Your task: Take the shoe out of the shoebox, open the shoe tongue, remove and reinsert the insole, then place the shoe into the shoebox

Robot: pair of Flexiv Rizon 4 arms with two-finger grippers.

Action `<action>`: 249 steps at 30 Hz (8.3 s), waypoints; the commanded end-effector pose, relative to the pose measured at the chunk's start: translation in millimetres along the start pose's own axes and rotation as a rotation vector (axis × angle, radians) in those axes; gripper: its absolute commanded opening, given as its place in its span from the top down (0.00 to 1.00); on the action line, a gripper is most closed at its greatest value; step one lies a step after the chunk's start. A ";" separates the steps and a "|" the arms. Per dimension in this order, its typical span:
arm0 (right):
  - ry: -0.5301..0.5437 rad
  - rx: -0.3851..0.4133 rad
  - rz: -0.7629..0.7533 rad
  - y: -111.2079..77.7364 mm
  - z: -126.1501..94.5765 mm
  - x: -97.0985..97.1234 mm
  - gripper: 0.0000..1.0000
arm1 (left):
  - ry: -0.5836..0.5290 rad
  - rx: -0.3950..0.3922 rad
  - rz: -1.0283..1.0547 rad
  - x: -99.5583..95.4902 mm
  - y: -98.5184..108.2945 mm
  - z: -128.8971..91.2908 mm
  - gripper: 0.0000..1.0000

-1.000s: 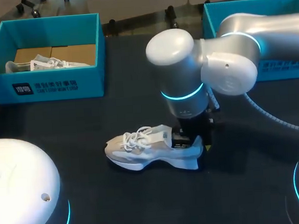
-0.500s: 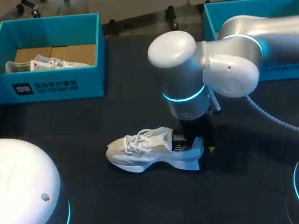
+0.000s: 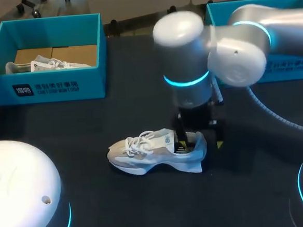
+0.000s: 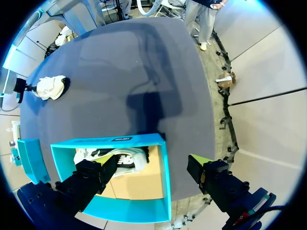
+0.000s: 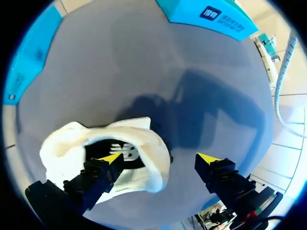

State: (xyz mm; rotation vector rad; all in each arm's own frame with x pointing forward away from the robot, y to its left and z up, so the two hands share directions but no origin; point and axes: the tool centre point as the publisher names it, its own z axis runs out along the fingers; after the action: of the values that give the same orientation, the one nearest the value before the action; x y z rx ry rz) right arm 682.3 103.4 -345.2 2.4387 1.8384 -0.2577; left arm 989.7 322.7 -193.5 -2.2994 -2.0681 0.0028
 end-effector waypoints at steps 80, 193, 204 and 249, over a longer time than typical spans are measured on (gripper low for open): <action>1.282 -0.865 -1.648 26.0 -41.2 -92.6 0.00 | 0.002 -0.004 0.001 -0.2 -1.6 0.0 0.00; 1.158 -1.065 -1.347 29.2 62.6 -5.7 0.00 | 0.002 -0.004 0.001 -0.2 -1.6 0.0 0.00; 1.166 -1.050 -1.378 29.2 62.5 9.9 0.00 | 0.002 -0.004 0.001 -0.2 -1.6 0.0 0.00; 1.128 -1.092 -1.484 20.7 66.9 36.1 0.00 | 0.002 -0.004 0.001 -0.2 -1.6 0.0 0.00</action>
State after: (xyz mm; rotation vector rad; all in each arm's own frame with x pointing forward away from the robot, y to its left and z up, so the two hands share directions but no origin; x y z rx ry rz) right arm 706.8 118.1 -418.4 0.0973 2.5048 1.7600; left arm 989.7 322.6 -193.6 -2.2995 -2.0680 0.0028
